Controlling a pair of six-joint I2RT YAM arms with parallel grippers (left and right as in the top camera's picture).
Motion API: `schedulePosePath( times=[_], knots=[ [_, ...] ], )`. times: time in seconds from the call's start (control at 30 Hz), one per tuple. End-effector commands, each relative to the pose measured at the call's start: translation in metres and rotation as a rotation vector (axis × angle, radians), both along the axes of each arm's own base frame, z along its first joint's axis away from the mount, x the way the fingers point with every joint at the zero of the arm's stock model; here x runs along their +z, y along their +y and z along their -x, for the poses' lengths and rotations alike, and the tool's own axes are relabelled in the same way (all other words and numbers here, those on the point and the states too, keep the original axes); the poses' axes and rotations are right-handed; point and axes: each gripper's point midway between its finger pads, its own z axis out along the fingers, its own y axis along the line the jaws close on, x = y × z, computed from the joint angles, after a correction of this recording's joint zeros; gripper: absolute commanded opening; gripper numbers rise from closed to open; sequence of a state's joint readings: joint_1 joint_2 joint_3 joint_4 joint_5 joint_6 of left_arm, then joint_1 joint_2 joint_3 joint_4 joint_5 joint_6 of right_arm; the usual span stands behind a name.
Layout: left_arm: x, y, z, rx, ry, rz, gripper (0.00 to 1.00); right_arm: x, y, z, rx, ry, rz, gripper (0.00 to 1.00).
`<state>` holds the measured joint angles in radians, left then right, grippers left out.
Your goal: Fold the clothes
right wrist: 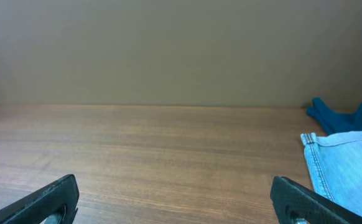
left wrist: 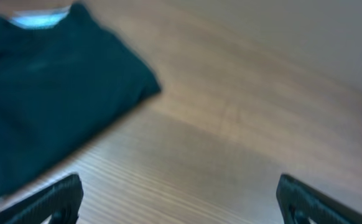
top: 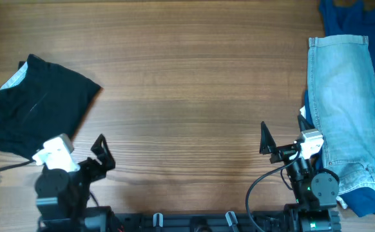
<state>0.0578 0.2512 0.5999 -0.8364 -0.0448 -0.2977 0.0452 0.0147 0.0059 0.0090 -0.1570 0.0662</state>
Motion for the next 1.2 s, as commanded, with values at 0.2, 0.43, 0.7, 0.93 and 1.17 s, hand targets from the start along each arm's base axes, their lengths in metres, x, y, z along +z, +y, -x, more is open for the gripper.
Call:
schedulePosePath(
  times=[0.2,0.43,0.7,0.93,1.17],
  knots=[
    [-0.036,-0.011,-0.056,-0.091,-0.461,-0.023,1.00,0.003,0.004,0.001,0.022,-0.011,-0.015,1.00],
    [-0.046,-0.016,-0.056,-0.119,-0.416,-0.037,1.00,0.003,0.004,0.001,0.022,-0.011,-0.015,1.00],
    [-0.047,-0.016,-0.056,-0.119,-0.413,-0.036,1.00,0.003,0.004,0.001,0.022,-0.011,-0.015,1.00],
    [-0.047,-0.016,-0.056,-0.119,-0.413,-0.036,1.00,0.003,0.004,0.001,0.022,-0.011,-0.015,1.00],
    [-0.047,-0.016,-0.056,-0.119,-0.413,-0.036,1.00,0.003,0.004,0.001,0.022,-0.011,-0.015,1.00]
  ],
)
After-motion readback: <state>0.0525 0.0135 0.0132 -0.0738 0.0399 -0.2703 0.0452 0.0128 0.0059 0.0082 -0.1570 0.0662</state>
